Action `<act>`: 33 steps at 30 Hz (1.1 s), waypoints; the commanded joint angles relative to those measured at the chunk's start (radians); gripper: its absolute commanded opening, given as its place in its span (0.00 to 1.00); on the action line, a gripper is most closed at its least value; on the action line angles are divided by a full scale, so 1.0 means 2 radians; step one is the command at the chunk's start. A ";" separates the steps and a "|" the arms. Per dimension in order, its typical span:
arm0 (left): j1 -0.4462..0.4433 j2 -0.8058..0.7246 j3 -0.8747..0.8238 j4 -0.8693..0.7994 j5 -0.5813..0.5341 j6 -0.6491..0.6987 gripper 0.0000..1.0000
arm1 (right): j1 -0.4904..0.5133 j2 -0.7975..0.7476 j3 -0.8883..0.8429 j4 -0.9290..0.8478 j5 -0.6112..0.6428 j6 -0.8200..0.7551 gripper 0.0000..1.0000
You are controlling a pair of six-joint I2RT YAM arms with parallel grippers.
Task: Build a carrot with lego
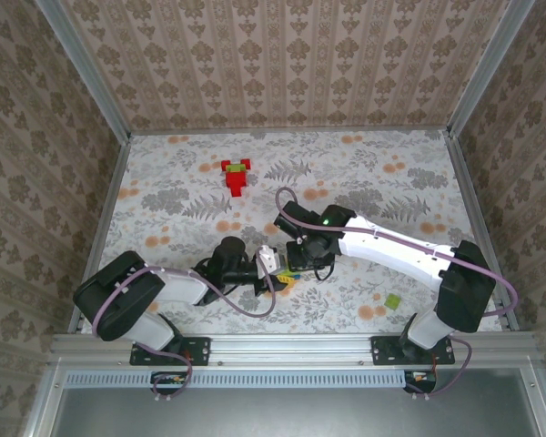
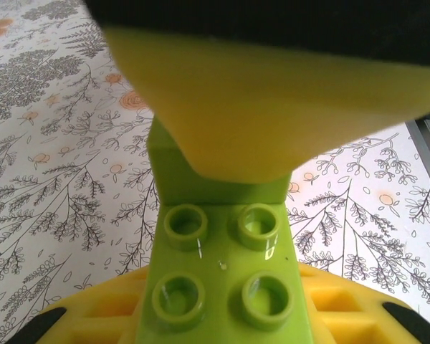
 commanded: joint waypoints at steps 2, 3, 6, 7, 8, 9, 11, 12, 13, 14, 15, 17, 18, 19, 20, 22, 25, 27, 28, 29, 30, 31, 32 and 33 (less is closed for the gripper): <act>-0.003 0.014 -0.003 -0.039 -0.020 0.014 0.23 | 0.002 0.012 -0.026 -0.050 0.023 0.011 0.22; -0.003 0.014 -0.003 -0.039 -0.020 0.014 0.23 | 0.001 0.011 -0.027 -0.049 0.022 0.011 0.22; -0.003 0.014 -0.003 -0.039 -0.021 0.014 0.23 | 0.002 0.013 -0.030 -0.045 0.018 0.009 0.22; -0.003 0.013 -0.003 -0.039 -0.022 0.014 0.23 | 0.002 0.013 -0.032 -0.042 0.016 0.009 0.22; -0.003 0.013 -0.003 -0.039 -0.021 0.014 0.23 | 0.002 0.013 -0.034 -0.036 0.012 0.009 0.23; -0.003 0.014 -0.003 -0.039 -0.021 0.014 0.23 | 0.002 0.013 -0.035 -0.031 0.006 0.009 0.24; -0.003 0.014 -0.002 -0.039 -0.022 0.015 0.23 | 0.002 0.010 -0.034 -0.019 -0.004 0.006 0.31; -0.003 0.015 -0.002 -0.040 -0.024 0.015 0.23 | 0.002 0.007 -0.033 -0.015 -0.006 0.006 0.35; -0.003 0.016 -0.001 -0.041 -0.024 0.015 0.22 | 0.002 0.004 -0.029 -0.011 -0.008 0.003 0.39; -0.003 0.017 0.000 -0.042 -0.024 0.015 0.23 | 0.002 0.001 -0.026 -0.006 -0.010 0.000 0.43; -0.003 0.017 0.001 -0.042 -0.024 0.015 0.23 | 0.002 -0.002 -0.023 -0.003 -0.011 -0.002 0.47; -0.003 0.017 0.001 -0.043 -0.024 0.016 0.23 | 0.002 -0.008 -0.013 -0.003 -0.012 -0.007 0.55; -0.003 0.018 0.001 -0.044 -0.025 0.015 0.23 | 0.002 -0.009 -0.010 -0.003 -0.011 -0.009 0.57; -0.003 0.017 0.002 -0.044 -0.025 0.016 0.23 | 0.001 -0.011 -0.006 -0.005 -0.008 -0.011 0.59; -0.003 0.017 0.002 -0.044 -0.025 0.015 0.23 | 0.002 -0.011 -0.003 -0.008 -0.006 -0.013 0.61; -0.003 0.017 0.001 -0.044 -0.025 0.015 0.22 | 0.001 -0.012 0.001 -0.011 -0.006 -0.015 0.63; -0.004 0.018 0.001 -0.044 -0.026 0.015 0.23 | 0.001 -0.018 0.002 -0.008 -0.006 -0.016 0.65; -0.004 0.018 0.002 -0.043 -0.026 0.015 0.23 | 0.000 -0.024 0.002 -0.007 -0.005 -0.017 0.66; -0.004 0.018 0.002 -0.043 -0.026 0.015 0.24 | 0.000 -0.027 0.005 -0.010 -0.003 -0.018 0.67; -0.004 0.017 0.002 -0.044 -0.026 0.015 0.26 | -0.001 -0.030 0.007 -0.013 -0.001 -0.020 0.67; -0.004 0.017 0.002 -0.044 -0.026 0.015 0.27 | -0.003 -0.034 0.009 -0.016 0.001 -0.021 0.67; -0.004 0.017 0.002 -0.045 -0.026 0.015 0.28 | -0.004 -0.039 0.010 -0.018 0.003 -0.023 0.68; -0.004 0.017 0.002 -0.045 -0.026 0.015 0.29 | -0.006 -0.044 0.012 -0.019 0.004 -0.024 0.68; -0.003 0.017 0.003 -0.045 -0.026 0.015 0.30 | -0.007 -0.048 0.013 -0.022 0.004 -0.026 0.68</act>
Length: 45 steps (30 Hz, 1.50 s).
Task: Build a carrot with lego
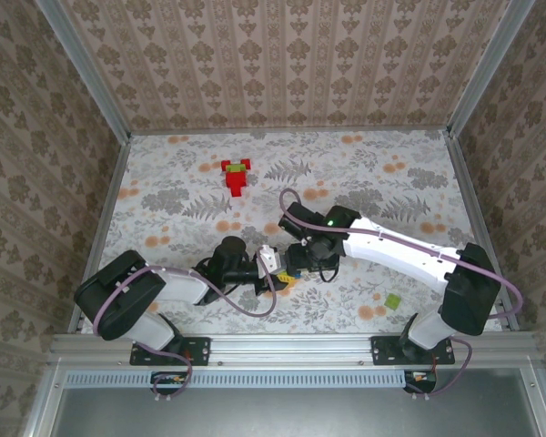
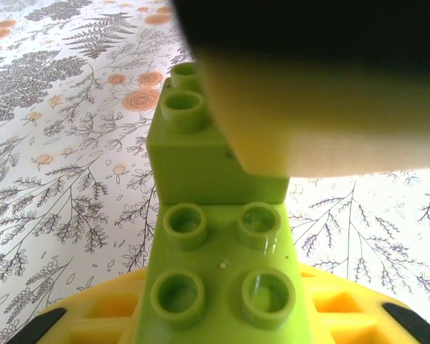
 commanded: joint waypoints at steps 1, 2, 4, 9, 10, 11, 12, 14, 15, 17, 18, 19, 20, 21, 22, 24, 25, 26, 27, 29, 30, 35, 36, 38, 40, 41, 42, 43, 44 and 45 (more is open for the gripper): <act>-0.003 0.013 -0.002 -0.044 -0.023 0.014 0.31 | -0.005 -0.031 0.025 -0.013 0.004 -0.013 0.68; -0.003 0.012 -0.002 -0.044 -0.022 0.013 0.32 | -0.006 -0.036 0.026 -0.014 0.004 -0.015 0.69; -0.003 0.008 -0.003 -0.044 -0.022 0.013 0.33 | -0.008 -0.043 0.027 -0.018 0.004 -0.018 0.69; -0.003 0.002 -0.004 -0.044 -0.019 0.012 0.46 | -0.013 -0.053 0.025 -0.024 0.004 -0.026 0.69; -0.003 0.000 -0.005 -0.045 -0.017 0.011 0.51 | -0.014 -0.054 0.023 -0.024 0.003 -0.027 0.69; -0.003 -0.003 -0.005 -0.045 -0.016 0.012 0.55 | -0.014 -0.054 0.020 -0.024 0.003 -0.028 0.69; -0.003 -0.003 -0.006 -0.046 -0.016 0.011 0.57 | -0.014 -0.055 0.018 -0.023 0.002 -0.029 0.69; -0.002 -0.007 -0.006 -0.046 -0.014 0.011 0.65 | -0.015 -0.054 0.011 -0.021 0.001 -0.031 0.69; -0.002 -0.008 -0.006 -0.046 -0.014 0.011 0.69 | -0.014 -0.055 0.009 -0.019 -0.001 -0.030 0.69; -0.002 -0.012 -0.008 -0.044 -0.015 0.010 0.80 | -0.015 -0.053 0.003 -0.017 -0.002 -0.031 0.70; -0.002 -0.014 -0.011 -0.044 -0.014 0.010 0.84 | -0.015 -0.054 0.001 -0.016 -0.003 -0.032 0.70; -0.002 -0.018 -0.013 -0.040 -0.014 0.009 0.88 | -0.014 -0.053 -0.001 -0.015 -0.004 -0.033 0.70; -0.001 -0.024 -0.018 -0.035 -0.014 0.007 0.94 | -0.014 -0.051 -0.003 -0.014 -0.005 -0.034 0.70; -0.001 -0.029 -0.022 -0.030 -0.013 0.006 0.97 | -0.014 -0.049 -0.006 -0.010 -0.007 -0.035 0.70; -0.001 -0.037 -0.029 -0.023 -0.013 0.004 1.00 | -0.015 -0.046 -0.008 -0.006 -0.010 -0.035 0.70; 0.002 -0.052 -0.039 -0.013 -0.011 0.000 1.00 | -0.015 -0.040 -0.012 0.005 -0.015 -0.036 0.71; 0.003 -0.060 -0.044 -0.009 -0.010 -0.001 1.00 | -0.015 -0.036 -0.013 0.010 -0.018 -0.037 0.71; 0.004 -0.065 -0.049 -0.004 -0.010 -0.003 1.00 | -0.015 -0.031 -0.013 0.014 -0.021 -0.039 0.71; 0.005 -0.067 -0.051 0.000 -0.010 -0.004 1.00 | -0.016 -0.027 -0.012 0.017 -0.023 -0.040 0.71; 0.006 -0.064 -0.050 0.002 -0.011 -0.005 1.00 | -0.017 -0.016 -0.009 0.025 -0.028 -0.043 0.72; 0.006 -0.062 -0.050 0.002 -0.010 -0.005 1.00 | -0.017 -0.013 -0.009 0.028 -0.030 -0.044 0.72; 0.006 -0.061 -0.050 0.003 -0.009 -0.006 1.00 | -0.019 0.009 -0.003 0.035 -0.034 -0.050 0.73; 0.006 -0.060 -0.050 0.003 -0.009 -0.006 1.00 | -0.020 0.013 -0.003 0.037 -0.035 -0.050 0.73; 0.006 -0.060 -0.050 0.003 -0.009 -0.006 1.00 | -0.020 0.018 -0.002 0.040 -0.037 -0.051 0.73; 0.006 -0.058 -0.049 0.003 -0.010 -0.006 1.00 | -0.021 0.021 -0.002 0.040 -0.037 -0.052 0.73; 0.006 -0.057 -0.049 0.003 -0.010 -0.006 1.00 | -0.021 0.023 -0.002 0.040 -0.037 -0.053 0.73; 0.006 -0.056 -0.048 0.003 -0.010 -0.006 1.00 | -0.021 0.024 -0.003 0.039 -0.038 -0.052 0.73; 0.006 -0.054 -0.047 0.002 -0.010 -0.006 1.00 | -0.021 0.025 -0.004 0.041 -0.038 -0.053 0.73; 0.006 -0.052 -0.046 0.001 -0.010 -0.006 1.00 | -0.021 0.027 -0.005 0.042 -0.040 -0.053 0.73; 0.006 -0.050 -0.045 0.000 -0.011 -0.005 1.00 | -0.021 0.027 -0.005 0.045 -0.041 -0.053 0.73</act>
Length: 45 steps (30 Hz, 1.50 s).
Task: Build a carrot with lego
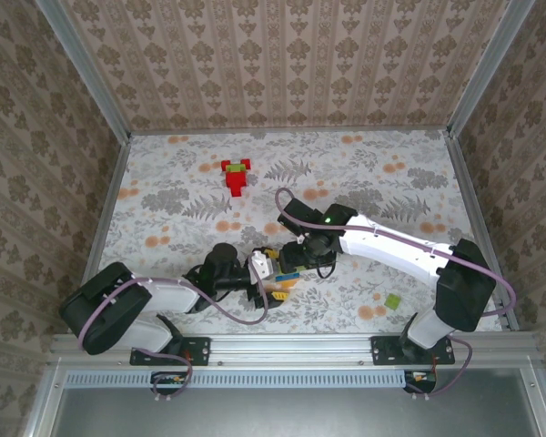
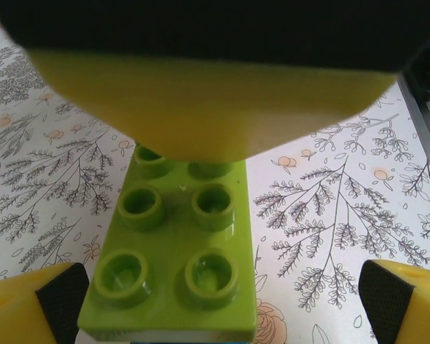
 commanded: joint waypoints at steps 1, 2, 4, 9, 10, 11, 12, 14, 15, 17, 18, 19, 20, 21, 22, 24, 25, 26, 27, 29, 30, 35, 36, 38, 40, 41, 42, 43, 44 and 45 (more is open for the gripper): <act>0.002 0.009 0.002 0.011 0.006 -0.008 1.00 | -0.004 0.005 0.001 0.007 -0.009 -0.008 0.73; 0.002 0.010 0.003 0.010 0.005 -0.007 1.00 | -0.003 0.006 0.001 0.007 -0.010 -0.008 0.73; 0.002 0.012 0.005 0.010 0.005 -0.008 1.00 | -0.004 0.008 0.002 0.008 -0.009 -0.009 0.73; 0.002 0.012 0.005 0.009 0.004 -0.008 1.00 | -0.006 0.017 0.000 0.004 -0.005 -0.011 0.73; 0.002 0.012 0.005 0.009 0.004 -0.008 1.00 | -0.006 0.017 0.000 0.003 -0.004 -0.012 0.73; 0.002 0.013 0.005 0.009 0.004 -0.008 1.00 | -0.007 0.019 -0.001 0.003 -0.002 -0.013 0.73; 0.003 0.013 0.006 0.009 0.004 -0.008 1.00 | -0.007 0.021 -0.002 0.002 -0.001 -0.013 0.72; 0.003 0.013 0.006 0.009 0.004 -0.008 1.00 | -0.008 0.024 -0.001 0.000 0.001 -0.015 0.72; 0.002 0.014 0.006 0.009 0.004 -0.008 1.00 | -0.008 0.026 -0.001 -0.001 0.003 -0.016 0.72; 0.002 0.014 0.005 0.008 0.003 -0.008 1.00 | -0.008 0.029 -0.001 -0.007 0.007 -0.017 0.72; 0.002 0.015 0.006 0.008 0.002 -0.008 1.00 | -0.008 0.030 -0.001 -0.010 0.008 -0.017 0.72; 0.003 0.015 0.006 0.008 0.002 -0.008 1.00 | -0.008 0.031 0.000 -0.016 0.012 -0.018 0.72; 0.003 0.017 0.007 0.008 0.002 -0.008 1.00 | -0.008 0.033 0.001 -0.022 0.015 -0.019 0.72; 0.003 0.017 0.008 0.007 0.002 -0.008 1.00 | -0.008 0.035 0.002 -0.026 0.017 -0.019 0.72; 0.003 0.018 0.009 0.007 0.002 -0.008 1.00 | -0.008 0.036 0.001 -0.031 0.019 -0.019 0.72; 0.003 0.019 0.010 0.006 0.002 -0.008 1.00 | -0.008 0.036 -0.001 -0.033 0.020 -0.020 0.72; 0.003 0.019 0.009 0.006 0.002 -0.008 1.00 | -0.008 0.036 -0.001 -0.035 0.020 -0.019 0.72; 0.003 0.020 0.010 0.006 0.001 -0.007 1.00 | -0.008 0.036 -0.001 -0.034 0.020 -0.019 0.72; 0.003 0.020 0.010 0.005 0.002 -0.008 1.00 | -0.007 0.035 -0.001 -0.033 0.019 -0.019 0.72; 0.003 0.021 0.010 0.004 0.002 -0.007 1.00 | -0.007 0.030 0.002 -0.029 0.016 -0.019 0.72; 0.003 0.020 0.012 0.004 0.002 -0.007 1.00 | -0.007 0.029 0.005 -0.028 0.015 -0.021 0.72; 0.003 0.021 0.012 0.003 0.001 -0.008 1.00 | -0.008 0.012 0.037 -0.029 0.011 -0.030 0.72; 0.003 0.020 0.012 0.003 0.001 -0.008 1.00 | -0.008 0.009 0.044 -0.029 0.010 -0.033 0.72; 0.003 0.020 0.012 0.003 0.001 -0.008 1.00 | -0.008 0.006 0.061 -0.032 0.010 -0.037 0.72; 0.003 0.018 0.011 0.003 0.000 -0.008 1.00 | -0.008 0.005 0.076 -0.038 0.012 -0.042 0.73; 0.003 0.018 0.011 0.003 0.000 -0.007 1.00 | -0.008 0.006 0.083 -0.042 0.013 -0.044 0.73; 0.004 0.018 0.011 0.003 0.000 -0.008 1.00 | -0.008 0.005 0.087 -0.045 0.015 -0.045 0.73; 0.004 0.018 0.011 0.003 -0.001 -0.007 1.00 | -0.008 0.003 0.090 -0.050 0.018 -0.047 0.73; 0.004 0.018 0.010 0.004 -0.001 -0.008 1.00 | -0.008 0.000 0.092 -0.055 0.020 -0.048 0.73; 0.004 0.018 0.011 0.003 -0.001 -0.009 1.00 | -0.009 -0.004 0.091 -0.060 0.023 -0.048 0.73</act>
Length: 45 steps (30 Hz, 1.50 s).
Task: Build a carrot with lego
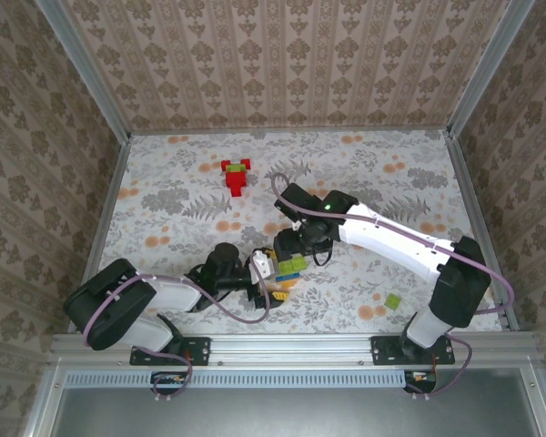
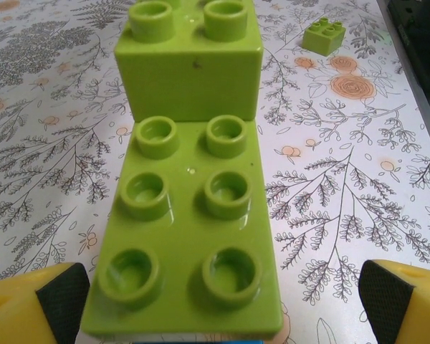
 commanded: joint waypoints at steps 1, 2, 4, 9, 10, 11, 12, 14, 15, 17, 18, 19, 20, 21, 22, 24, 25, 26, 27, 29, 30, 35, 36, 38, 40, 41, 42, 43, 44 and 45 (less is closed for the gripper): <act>0.003 0.001 0.007 0.003 0.001 -0.008 1.00 | 0.000 -0.026 0.012 -0.039 0.015 -0.011 0.73; 0.003 0.001 0.006 0.004 0.001 -0.008 1.00 | 0.001 -0.034 0.007 -0.047 0.017 -0.011 0.72; 0.003 0.002 0.007 0.004 0.002 -0.008 1.00 | 0.001 -0.052 -0.010 -0.061 0.011 -0.011 0.72; 0.003 0.009 0.010 0.003 0.000 -0.006 1.00 | 0.008 -0.102 -0.071 -0.087 0.000 0.001 0.71; 0.003 0.010 0.011 0.002 -0.002 -0.006 1.00 | 0.008 -0.105 -0.086 -0.084 -0.005 0.006 0.71; 0.003 0.010 0.012 0.001 -0.003 -0.007 1.00 | 0.010 -0.125 -0.101 -0.080 -0.010 0.010 0.71; 0.003 0.012 0.012 0.002 -0.006 -0.007 1.00 | 0.010 -0.130 -0.112 -0.077 -0.015 0.013 0.71; 0.003 0.012 0.012 0.004 -0.020 -0.009 1.00 | 0.014 -0.135 -0.131 -0.066 -0.021 0.018 0.71; 0.004 0.011 0.011 0.006 -0.027 -0.011 1.00 | 0.017 -0.134 -0.136 -0.061 -0.022 0.020 0.71; 0.005 0.009 0.010 0.008 -0.034 -0.011 1.00 | 0.020 -0.129 -0.147 -0.044 -0.027 0.022 0.71; 0.006 0.008 0.009 0.009 -0.037 -0.012 1.00 | 0.021 -0.125 -0.149 -0.036 -0.029 0.022 0.71; 0.007 0.005 0.008 0.012 -0.040 -0.013 1.00 | 0.021 -0.118 -0.150 -0.029 -0.030 0.022 0.71; 0.008 0.001 0.006 0.014 -0.042 -0.014 1.00 | 0.021 -0.112 -0.151 -0.025 -0.028 0.022 0.71; 0.009 -0.003 0.003 0.016 -0.044 -0.016 1.00 | 0.021 -0.112 -0.151 -0.022 -0.025 0.022 0.71; 0.010 -0.009 0.000 0.018 -0.043 -0.017 1.00 | 0.021 -0.095 -0.151 -0.020 -0.021 0.022 0.71; 0.013 -0.018 -0.006 0.023 -0.042 -0.019 1.00 | 0.020 -0.084 -0.148 -0.016 -0.012 0.022 0.71; 0.014 -0.021 -0.009 0.026 -0.038 -0.020 1.00 | 0.018 -0.078 -0.145 -0.016 -0.009 0.022 0.71; 0.014 -0.022 -0.009 0.028 -0.035 -0.020 1.00 | 0.016 -0.073 -0.144 -0.014 -0.007 0.022 0.71; 0.015 -0.022 -0.009 0.027 -0.030 -0.020 1.00 | 0.014 -0.069 -0.142 -0.013 -0.005 0.023 0.71; 0.015 -0.019 -0.008 0.026 -0.020 -0.019 1.00 | 0.009 -0.062 -0.141 -0.013 0.003 0.024 0.71; 0.016 -0.019 -0.008 0.026 -0.014 -0.019 1.00 | 0.006 -0.060 -0.141 -0.014 0.007 0.025 0.71; 0.015 -0.019 -0.008 0.025 0.004 -0.018 1.00 | -0.011 -0.059 -0.144 -0.009 0.020 0.030 0.71; 0.015 -0.019 -0.008 0.025 0.007 -0.018 1.00 | -0.014 -0.059 -0.144 -0.007 0.022 0.030 0.71; 0.015 -0.018 -0.008 0.023 0.012 -0.018 1.00 | -0.020 -0.058 -0.144 -0.002 0.023 0.029 0.71; 0.016 -0.019 -0.007 0.022 0.015 -0.018 1.00 | -0.026 -0.054 -0.144 0.002 0.022 0.027 0.71; 0.015 -0.018 -0.007 0.022 0.015 -0.018 1.00 | -0.029 -0.051 -0.142 0.003 0.022 0.026 0.71; 0.015 -0.017 -0.007 0.022 0.015 -0.018 1.00 | -0.030 -0.050 -0.142 0.005 0.022 0.025 0.71; 0.015 -0.017 -0.007 0.022 0.015 -0.018 1.00 | -0.032 -0.048 -0.140 0.006 0.022 0.023 0.71; 0.015 -0.017 -0.007 0.022 0.014 -0.018 1.00 | -0.035 -0.046 -0.138 0.008 0.022 0.023 0.71; 0.015 -0.017 -0.007 0.022 0.014 -0.018 1.00 | -0.036 -0.044 -0.137 0.008 0.023 0.021 0.71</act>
